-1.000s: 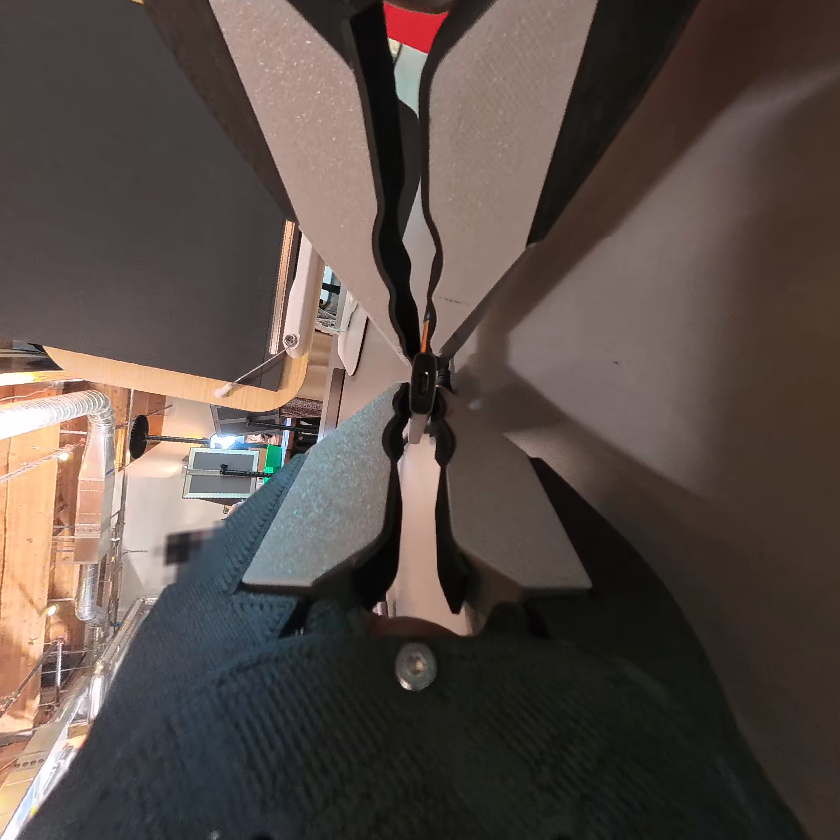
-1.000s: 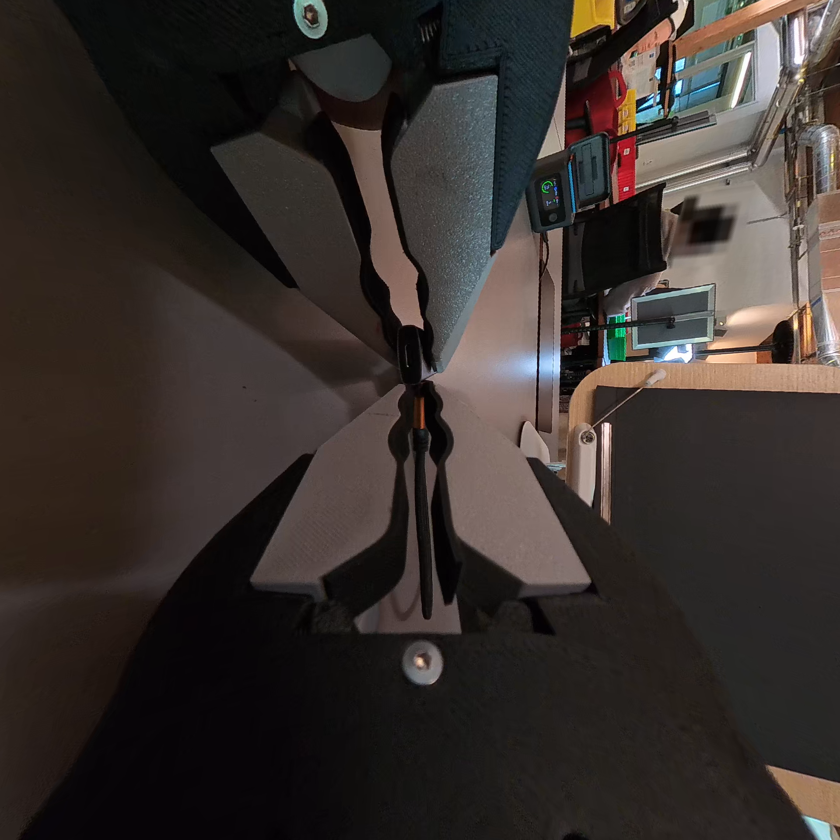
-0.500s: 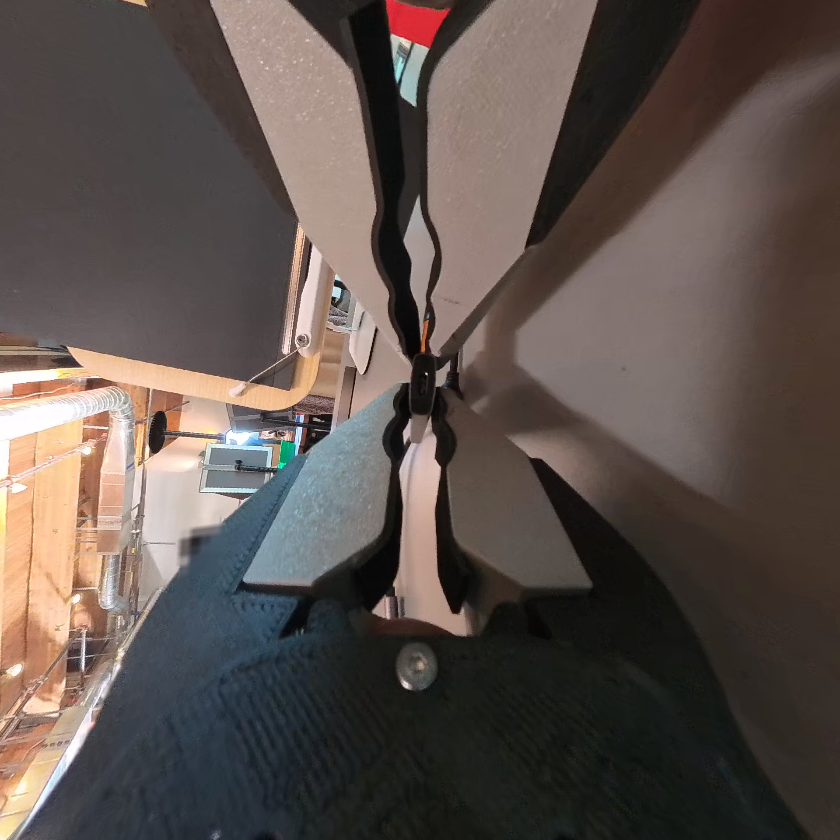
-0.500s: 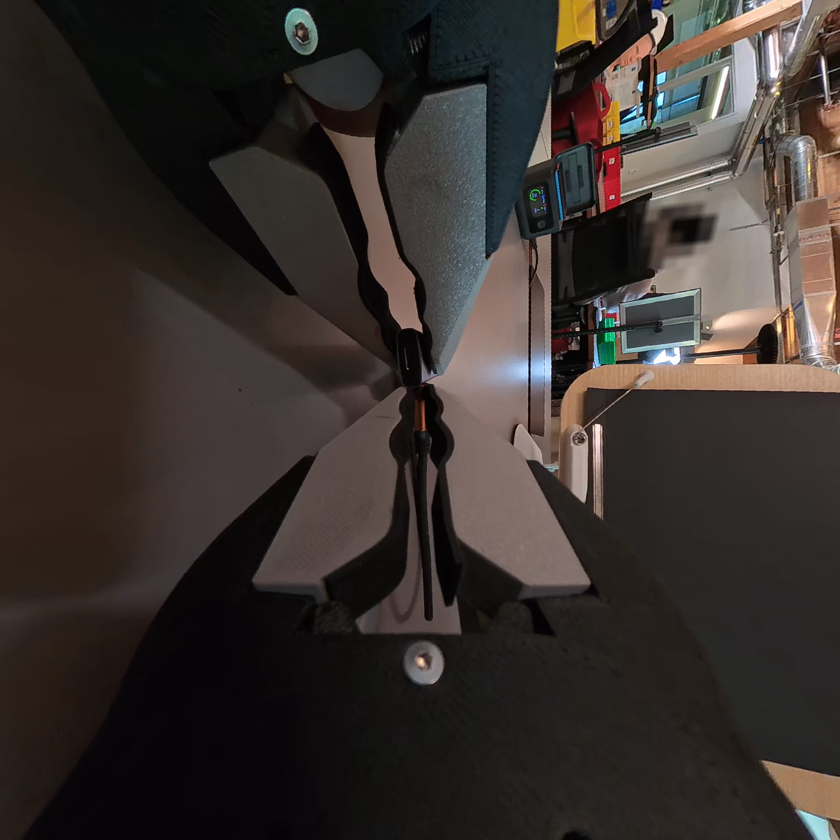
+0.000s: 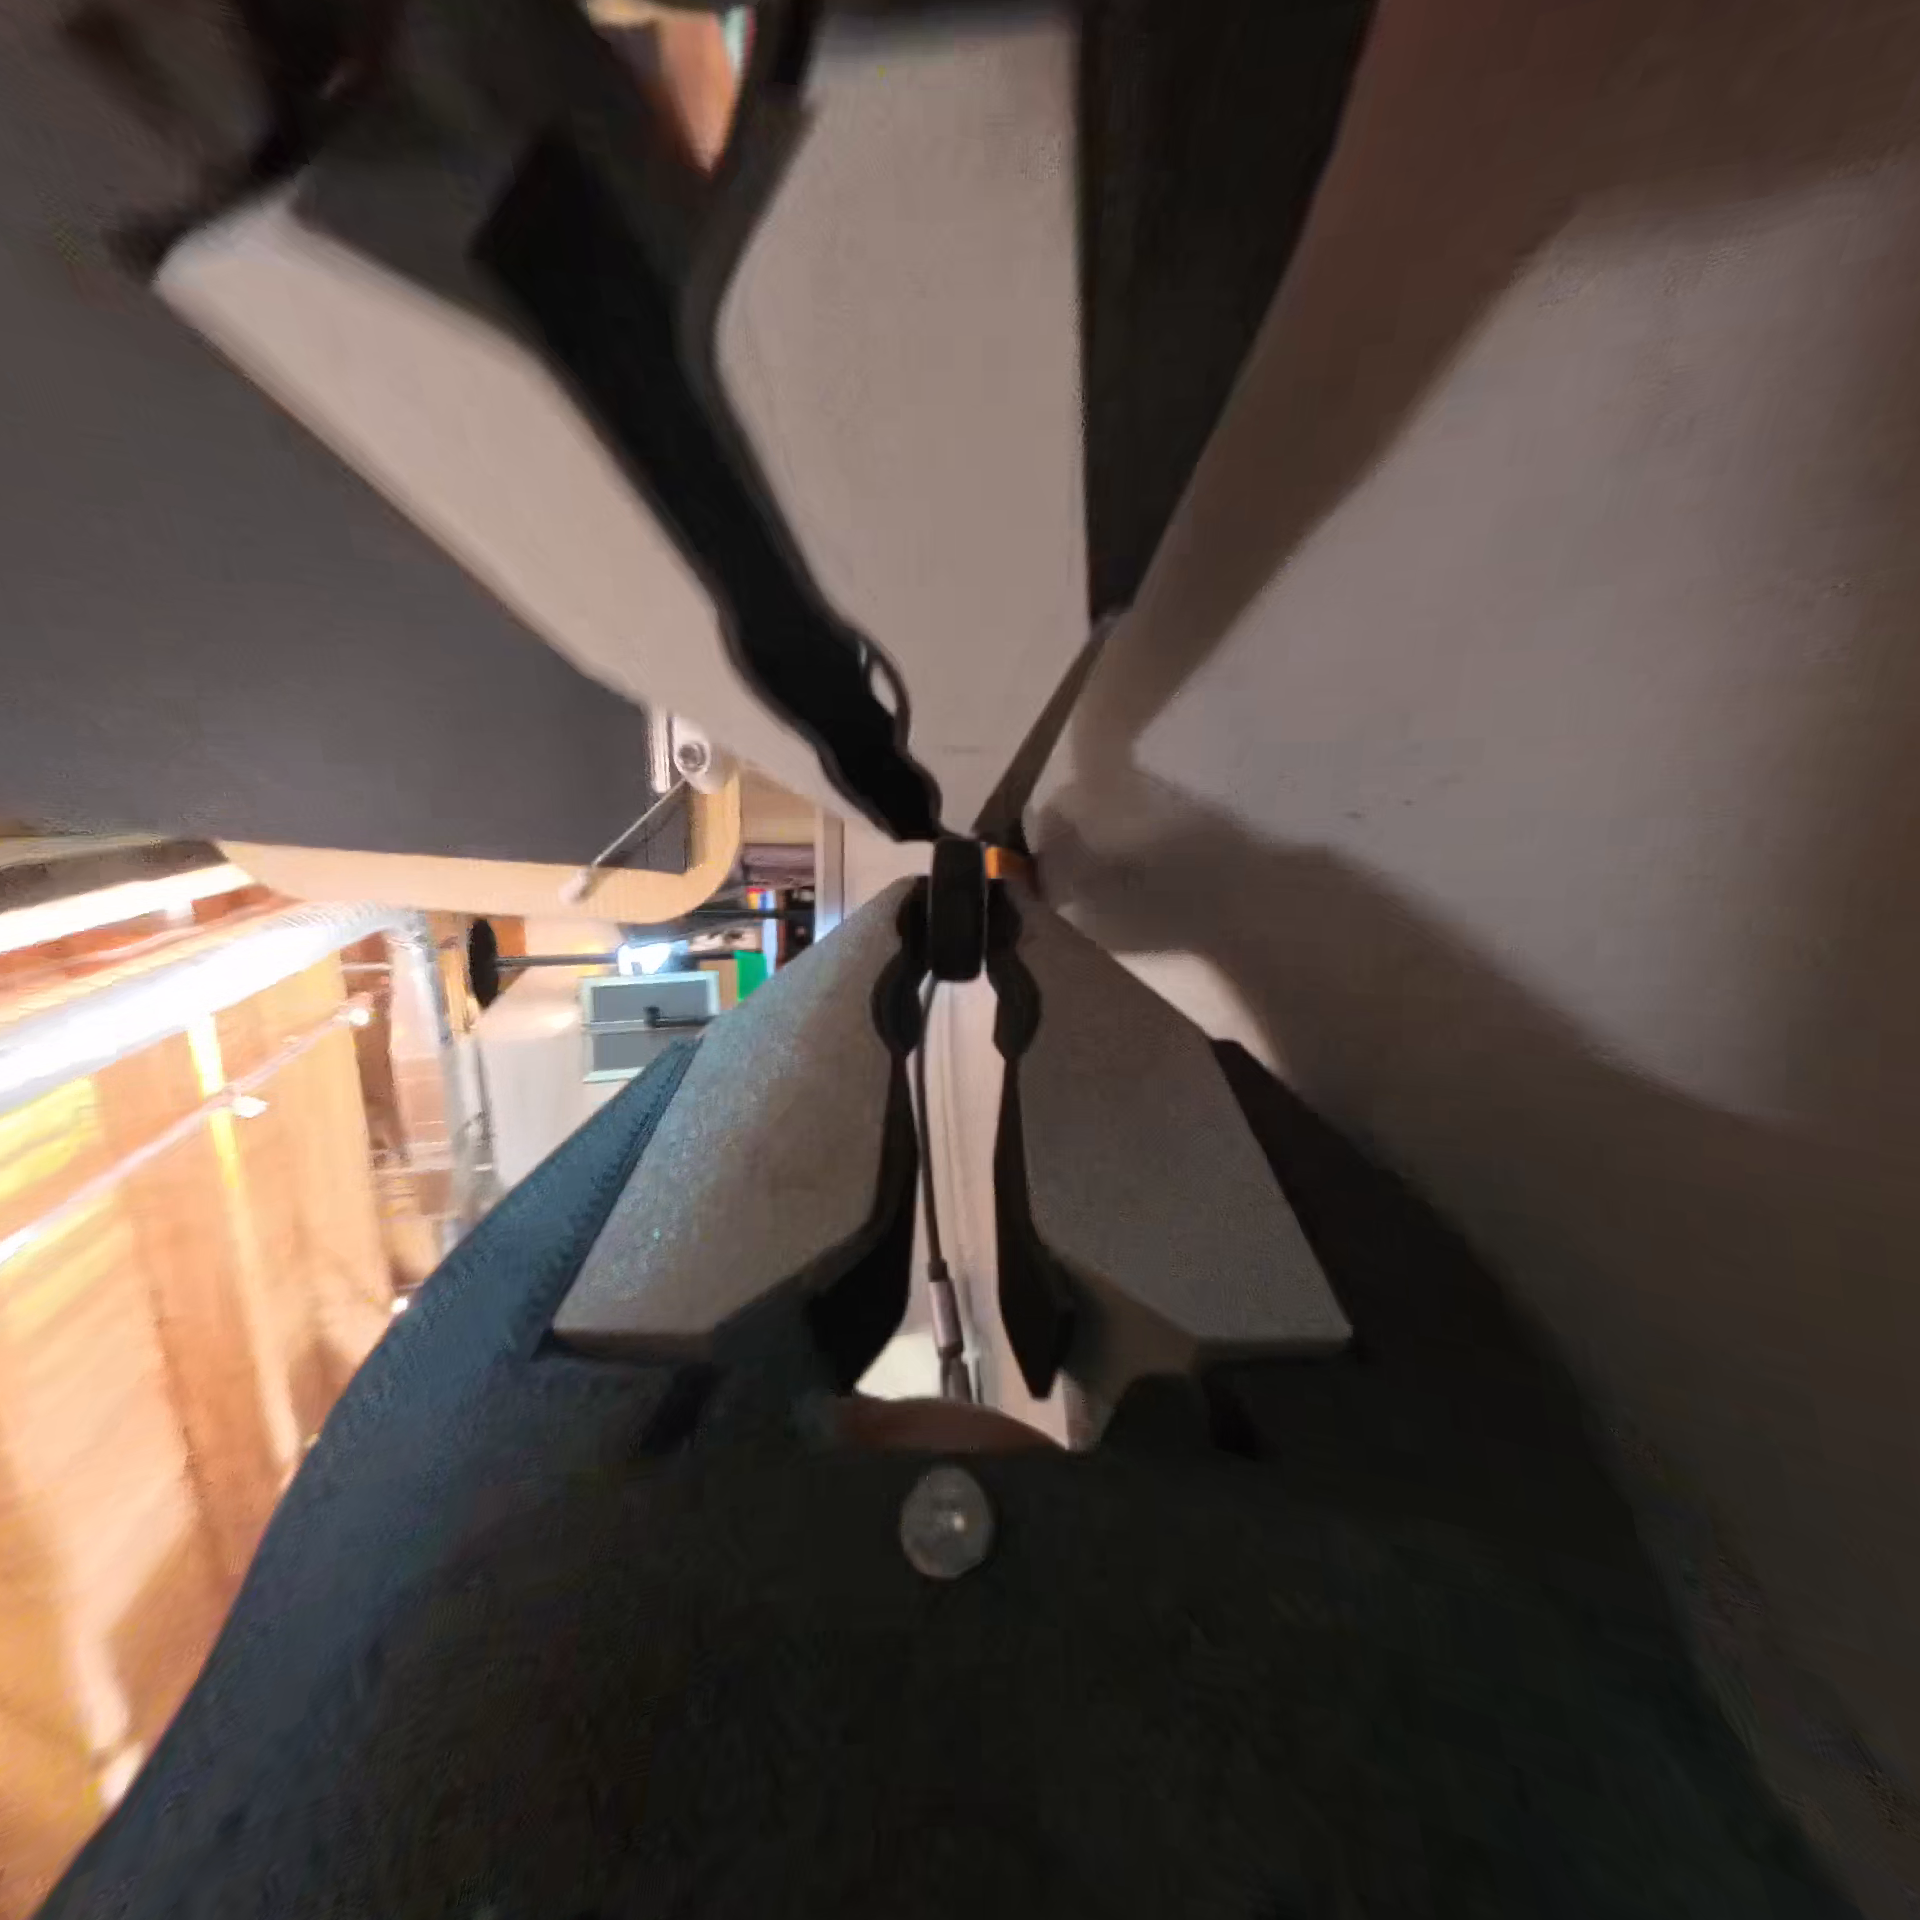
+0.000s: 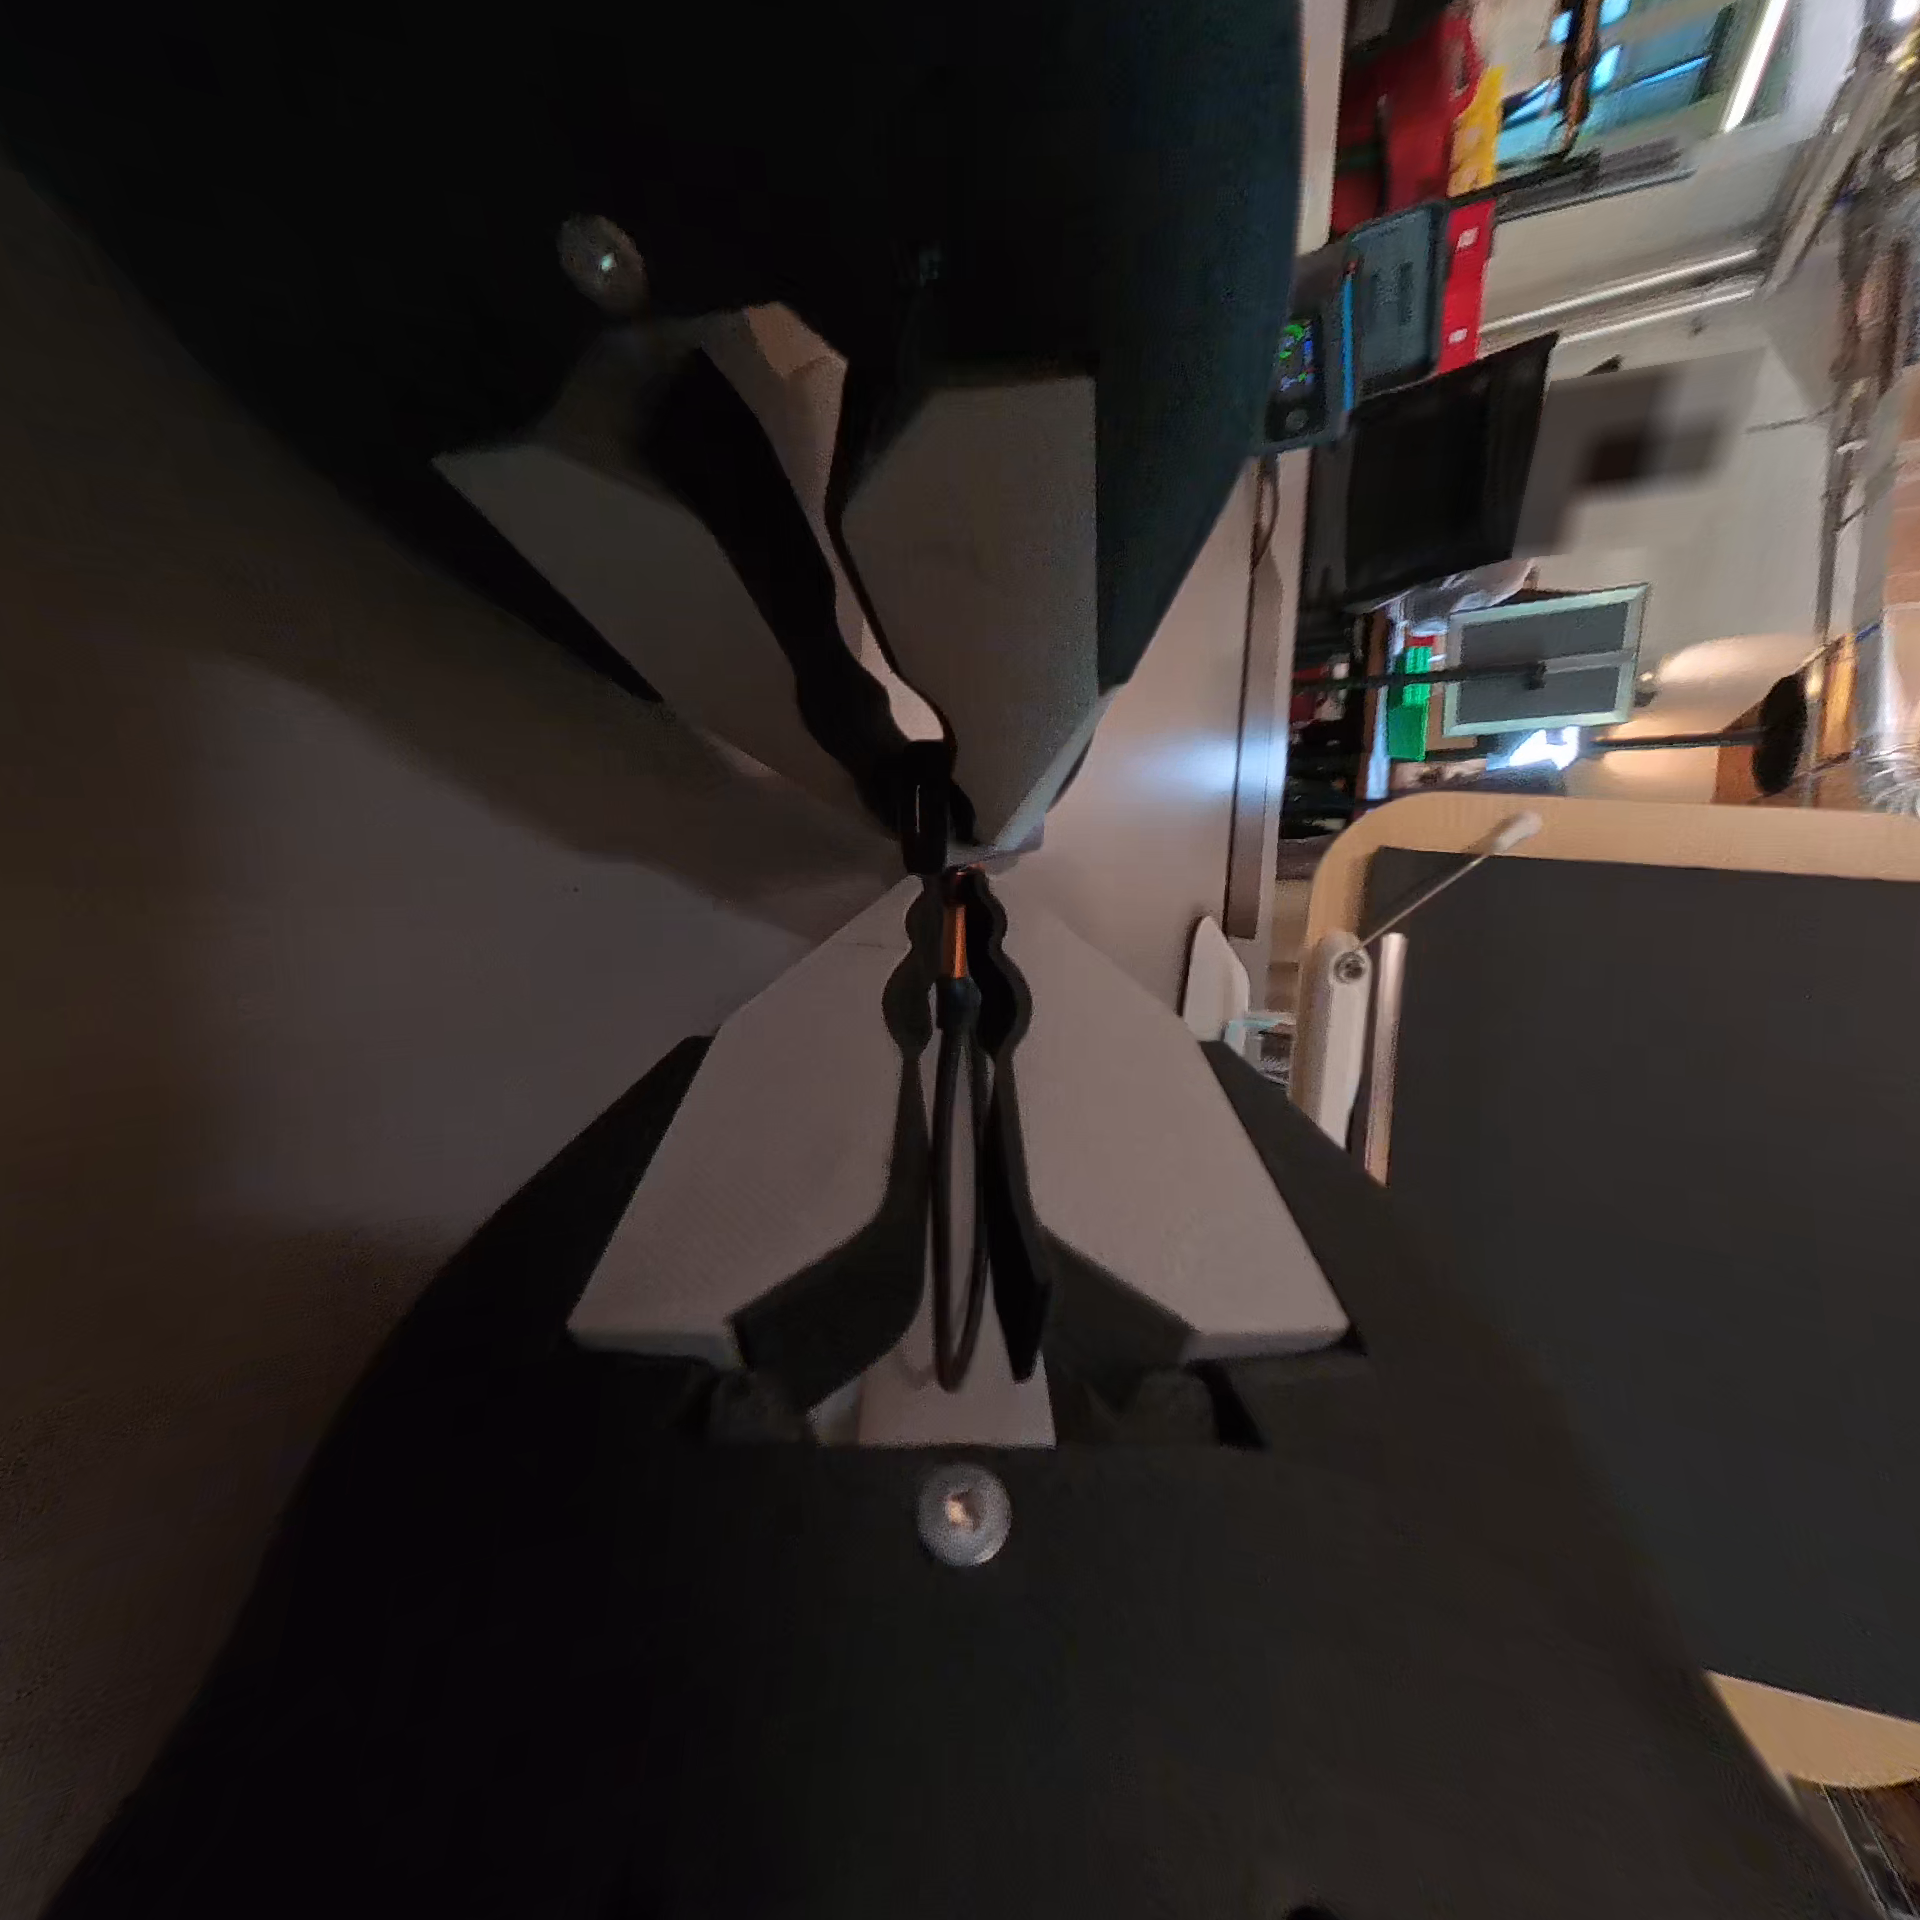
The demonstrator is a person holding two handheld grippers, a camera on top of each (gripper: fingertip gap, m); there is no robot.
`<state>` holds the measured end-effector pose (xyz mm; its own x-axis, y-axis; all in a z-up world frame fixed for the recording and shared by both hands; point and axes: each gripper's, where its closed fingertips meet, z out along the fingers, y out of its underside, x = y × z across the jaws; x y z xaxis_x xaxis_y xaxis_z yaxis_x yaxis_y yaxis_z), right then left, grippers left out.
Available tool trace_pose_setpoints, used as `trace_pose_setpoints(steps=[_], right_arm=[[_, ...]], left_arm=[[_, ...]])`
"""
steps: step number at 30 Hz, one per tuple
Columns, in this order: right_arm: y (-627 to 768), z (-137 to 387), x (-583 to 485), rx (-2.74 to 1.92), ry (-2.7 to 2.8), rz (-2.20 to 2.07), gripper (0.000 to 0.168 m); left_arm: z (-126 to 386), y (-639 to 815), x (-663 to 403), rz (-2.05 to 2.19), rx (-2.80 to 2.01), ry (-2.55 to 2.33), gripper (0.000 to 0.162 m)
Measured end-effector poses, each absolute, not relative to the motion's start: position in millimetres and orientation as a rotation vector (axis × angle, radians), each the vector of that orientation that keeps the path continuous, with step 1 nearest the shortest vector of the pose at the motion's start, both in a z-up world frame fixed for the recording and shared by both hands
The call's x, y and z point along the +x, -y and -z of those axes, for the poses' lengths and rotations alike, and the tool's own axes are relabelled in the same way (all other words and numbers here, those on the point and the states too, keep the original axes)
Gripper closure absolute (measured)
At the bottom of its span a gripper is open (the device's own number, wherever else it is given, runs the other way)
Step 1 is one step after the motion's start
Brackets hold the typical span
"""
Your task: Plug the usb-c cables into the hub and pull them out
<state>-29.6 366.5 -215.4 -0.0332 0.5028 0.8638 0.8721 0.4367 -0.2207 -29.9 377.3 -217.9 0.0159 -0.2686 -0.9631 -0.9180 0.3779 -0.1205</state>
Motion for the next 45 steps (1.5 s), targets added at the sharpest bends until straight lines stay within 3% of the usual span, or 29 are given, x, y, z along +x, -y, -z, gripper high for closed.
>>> trace_pose_setpoints(steps=[4,24,35,41,45], right_arm=[[-362.2,193.1,-31.7,-1.144,1.611,0.362,0.167],[-350.9,173.4,-18.9,-1.106,1.522,0.02,0.165],[-337.7,109.1,-14.9,-1.29,1.052,-0.885,0.168],[-352.2,109.8,-30.8,-1.398,0.845,-1.049,0.144],[-346.9,93.1,-34.4,-1.299,0.76,-1.182,0.143]], left_arm=[[196.8,-373.7,-28.6,-0.517,-1.138,-1.399,0.155],[180.6,-369.4,-30.9,-0.442,-1.002,-1.377,0.155],[139.1,-378.7,-51.8,-0.298,-1.049,-1.113,0.155],[119.2,-365.3,-41.8,-0.279,-0.963,-1.041,0.155],[108.8,-358.4,-38.0,-0.244,-0.936,-0.997,0.155]])
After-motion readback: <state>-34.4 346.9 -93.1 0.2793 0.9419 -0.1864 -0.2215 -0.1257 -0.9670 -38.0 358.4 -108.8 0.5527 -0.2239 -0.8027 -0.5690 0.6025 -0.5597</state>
